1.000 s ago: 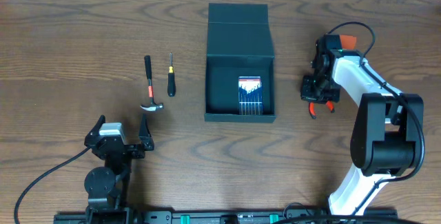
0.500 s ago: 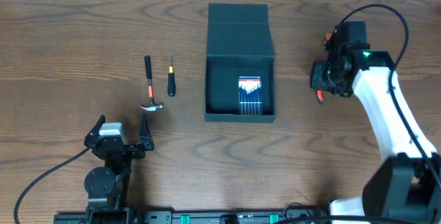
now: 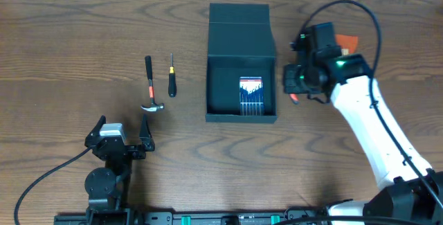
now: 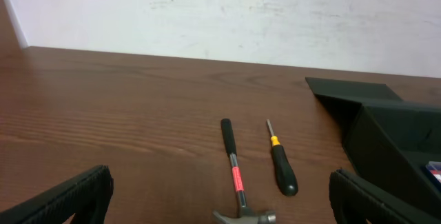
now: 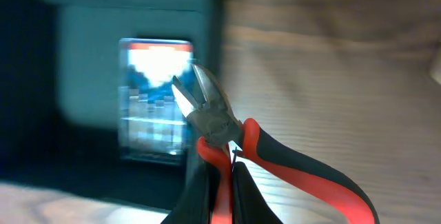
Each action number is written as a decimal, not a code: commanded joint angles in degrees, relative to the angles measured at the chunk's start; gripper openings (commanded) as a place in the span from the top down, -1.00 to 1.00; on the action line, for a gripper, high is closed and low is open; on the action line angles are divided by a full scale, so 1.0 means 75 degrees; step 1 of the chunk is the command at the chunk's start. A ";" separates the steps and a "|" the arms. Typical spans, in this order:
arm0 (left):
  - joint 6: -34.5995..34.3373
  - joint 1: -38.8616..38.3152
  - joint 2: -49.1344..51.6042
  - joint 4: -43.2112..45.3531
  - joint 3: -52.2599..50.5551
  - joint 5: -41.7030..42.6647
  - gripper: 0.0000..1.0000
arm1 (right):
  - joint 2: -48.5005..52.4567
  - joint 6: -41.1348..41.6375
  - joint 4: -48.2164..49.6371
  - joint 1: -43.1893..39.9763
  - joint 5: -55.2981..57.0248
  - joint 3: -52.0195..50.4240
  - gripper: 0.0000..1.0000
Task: Pack container
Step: 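Carry the pliers into the black box and release them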
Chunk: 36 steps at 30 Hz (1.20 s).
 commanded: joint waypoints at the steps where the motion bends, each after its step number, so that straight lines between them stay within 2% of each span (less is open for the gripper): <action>1: 0.0044 -0.0035 -0.0050 -0.0032 -0.0108 0.0070 -0.97 | -0.0169 0.0434 0.0070 0.0577 0.0035 0.0516 0.97; 8: 0.0044 -0.0035 -0.0050 -0.0032 -0.0108 0.0070 -0.97 | -0.0166 0.1134 0.0379 0.1478 0.0618 0.1195 0.97; 14: 0.0044 -0.0035 -0.0050 -0.0032 -0.0108 0.0070 -0.97 | -0.0073 0.1714 0.0530 0.1807 0.1131 0.1483 0.97; 36: 0.0044 -0.0035 -0.0050 -0.0032 -0.0108 0.0070 -0.97 | 0.2078 0.1830 0.0312 0.1880 0.1172 0.1518 0.97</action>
